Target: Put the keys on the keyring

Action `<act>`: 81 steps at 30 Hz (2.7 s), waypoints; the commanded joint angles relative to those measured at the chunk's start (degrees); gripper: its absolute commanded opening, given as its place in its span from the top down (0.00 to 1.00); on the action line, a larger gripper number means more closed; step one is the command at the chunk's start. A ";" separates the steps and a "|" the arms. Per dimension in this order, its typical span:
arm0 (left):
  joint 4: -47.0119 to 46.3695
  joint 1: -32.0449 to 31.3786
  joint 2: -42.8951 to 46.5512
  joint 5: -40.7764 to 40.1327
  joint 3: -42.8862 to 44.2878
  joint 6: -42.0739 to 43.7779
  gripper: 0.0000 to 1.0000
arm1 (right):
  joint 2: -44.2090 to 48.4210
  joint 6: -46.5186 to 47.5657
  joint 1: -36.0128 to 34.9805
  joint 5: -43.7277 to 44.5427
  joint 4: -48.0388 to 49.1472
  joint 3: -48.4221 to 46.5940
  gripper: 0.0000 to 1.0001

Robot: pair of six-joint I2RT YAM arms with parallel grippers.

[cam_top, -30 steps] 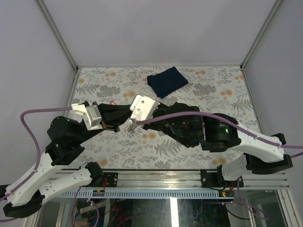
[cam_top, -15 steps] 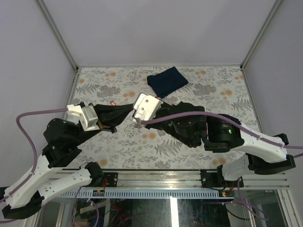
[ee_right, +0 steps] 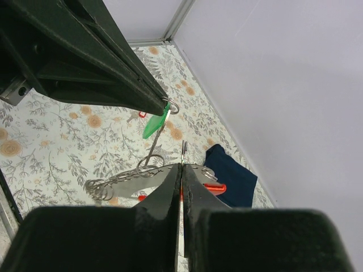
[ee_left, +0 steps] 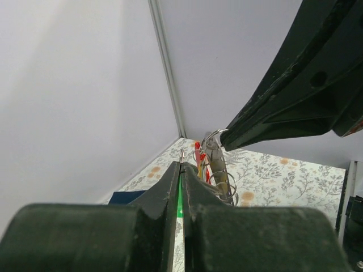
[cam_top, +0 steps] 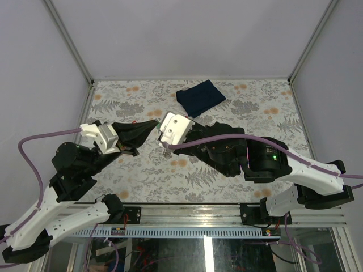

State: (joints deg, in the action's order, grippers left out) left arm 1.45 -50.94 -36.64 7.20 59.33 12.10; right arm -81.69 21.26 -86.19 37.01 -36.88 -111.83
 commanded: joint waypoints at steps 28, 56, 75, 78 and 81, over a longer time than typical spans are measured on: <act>-2.90 0.31 4.05 1.40 2.63 -1.39 1.00 | 1.87 1.94 -0.05 3.16 4.07 0.56 1.00; -2.20 0.32 -2.74 2.22 0.08 0.56 1.00 | 1.28 -0.92 -0.09 0.98 5.88 -0.45 1.00; -3.02 0.31 -2.66 8.02 0.17 0.08 1.00 | 0.35 -0.58 -0.03 4.81 6.86 -0.41 1.00; -3.04 0.31 -2.81 8.63 0.42 -0.14 1.00 | 0.06 -0.47 0.02 4.43 6.70 -0.41 1.00; -3.11 0.31 -2.82 8.94 0.63 -0.18 1.00 | -0.13 -0.43 -0.03 4.06 6.70 -0.30 1.00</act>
State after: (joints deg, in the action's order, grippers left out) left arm 1.30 -50.94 -39.42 14.63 59.31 12.45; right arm -81.71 20.60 -86.21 40.01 -33.91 -110.69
